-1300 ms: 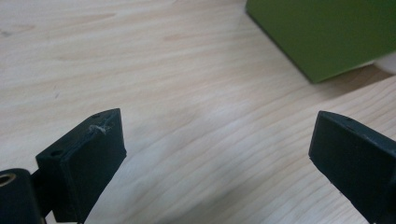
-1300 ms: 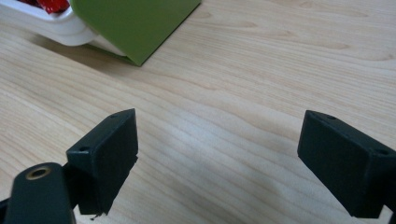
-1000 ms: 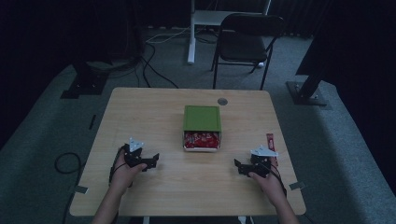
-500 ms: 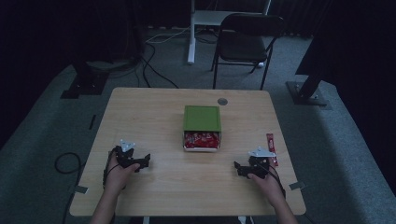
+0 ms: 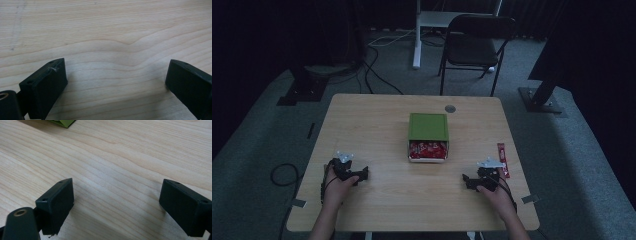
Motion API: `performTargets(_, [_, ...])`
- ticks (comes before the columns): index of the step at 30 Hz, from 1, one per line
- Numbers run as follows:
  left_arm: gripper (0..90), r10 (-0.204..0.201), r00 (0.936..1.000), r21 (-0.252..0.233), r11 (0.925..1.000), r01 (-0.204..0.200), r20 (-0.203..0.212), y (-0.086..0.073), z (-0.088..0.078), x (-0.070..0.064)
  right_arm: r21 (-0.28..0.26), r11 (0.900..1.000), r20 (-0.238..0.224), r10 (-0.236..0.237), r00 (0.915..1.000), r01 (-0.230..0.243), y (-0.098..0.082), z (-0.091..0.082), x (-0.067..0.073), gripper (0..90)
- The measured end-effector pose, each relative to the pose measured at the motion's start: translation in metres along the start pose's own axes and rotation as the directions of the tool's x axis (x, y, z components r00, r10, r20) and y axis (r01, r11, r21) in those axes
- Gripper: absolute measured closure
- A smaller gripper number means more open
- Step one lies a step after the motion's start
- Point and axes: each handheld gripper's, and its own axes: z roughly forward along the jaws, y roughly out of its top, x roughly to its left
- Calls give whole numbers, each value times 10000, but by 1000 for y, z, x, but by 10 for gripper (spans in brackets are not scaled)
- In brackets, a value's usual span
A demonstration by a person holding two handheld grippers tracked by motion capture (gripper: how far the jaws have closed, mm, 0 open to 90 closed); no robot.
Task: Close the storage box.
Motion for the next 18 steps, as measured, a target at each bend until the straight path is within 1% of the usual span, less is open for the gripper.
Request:
performTargets(2, [42, -80, 9999, -3, 10000, 80, -129, 0, 0, 1, 3, 10000, -5, 13, 10000, -13, 0, 0, 0, 120])
performTargets(6, [38, -143, 9997, 4, 9999, 143, -190, -1, 0, 2, 6, 10000, -1, 14, 10000, -14, 0, 0, 0, 119])
performTargets(10, [35, -330, 9988, 9, 9995, 330, -355, -1, 0, 2, -2, 10000, -3, 16, 10000, -16, 0, 0, 0, 120])
performTargets(18, [32, -375, 9985, 16, 9993, 376, -409, -1, 0, 2, 6, 10000, -9, 9, 10000, -9, 0, 0, 0, 117])
